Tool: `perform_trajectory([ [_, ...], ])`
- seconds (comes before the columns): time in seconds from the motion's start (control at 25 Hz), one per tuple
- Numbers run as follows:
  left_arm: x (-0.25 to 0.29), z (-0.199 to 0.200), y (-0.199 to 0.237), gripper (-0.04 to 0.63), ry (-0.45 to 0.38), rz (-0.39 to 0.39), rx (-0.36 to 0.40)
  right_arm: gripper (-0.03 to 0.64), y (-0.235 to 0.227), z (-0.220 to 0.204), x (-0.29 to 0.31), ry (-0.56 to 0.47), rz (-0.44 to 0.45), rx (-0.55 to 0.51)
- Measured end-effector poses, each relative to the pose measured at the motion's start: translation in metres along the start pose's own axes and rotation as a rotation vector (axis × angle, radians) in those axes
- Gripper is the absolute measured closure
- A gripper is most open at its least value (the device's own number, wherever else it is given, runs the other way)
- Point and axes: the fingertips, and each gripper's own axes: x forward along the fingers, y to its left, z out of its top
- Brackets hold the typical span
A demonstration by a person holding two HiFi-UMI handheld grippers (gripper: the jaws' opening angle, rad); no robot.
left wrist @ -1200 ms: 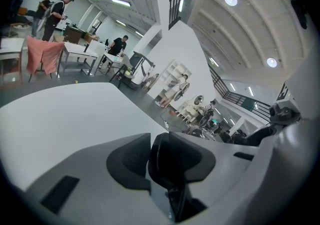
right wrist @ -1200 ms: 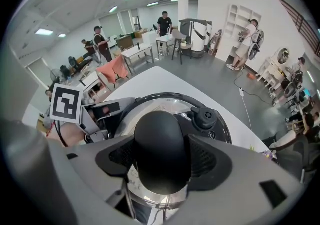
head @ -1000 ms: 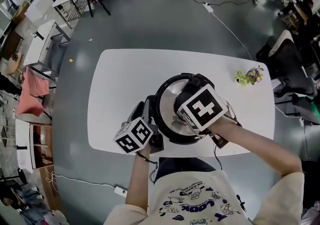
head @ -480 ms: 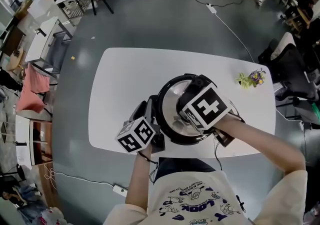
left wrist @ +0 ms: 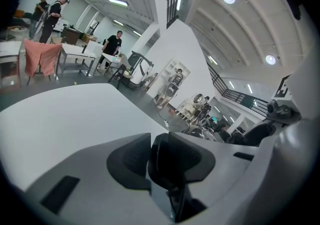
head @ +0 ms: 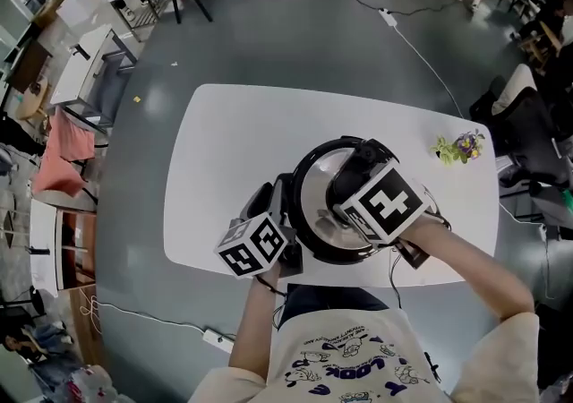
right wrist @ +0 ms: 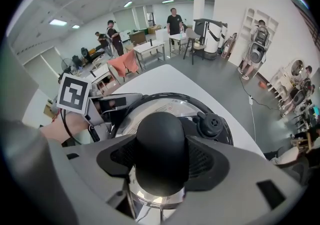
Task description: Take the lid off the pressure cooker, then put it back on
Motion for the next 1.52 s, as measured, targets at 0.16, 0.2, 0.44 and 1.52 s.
perform_trajectory([
  [0.16, -0.002, 0.003, 0.001, 0.476, 0.000, -0.001, 0.006, 0.319, 0.002, 0.003, -0.001, 0.005, 0.003, -0.005],
  [0.2, -0.001, 0.003, 0.001, 0.476, -0.002, 0.000, 0.005, 0.319, 0.002, 0.003, 0.000, 0.007, 0.004, -0.007],
  [0.44, -0.002, 0.006, 0.002, 0.476, 0.000, 0.003, 0.013, 0.319, 0.003, 0.004, -0.002, 0.017, 0.017, -0.022],
  [1.52, -0.014, 0.038, 0.002, 0.477, -0.079, 0.044, 0.028, 0.321, 0.004, 0.026, -0.027, -0.021, 0.085, -0.117],
])
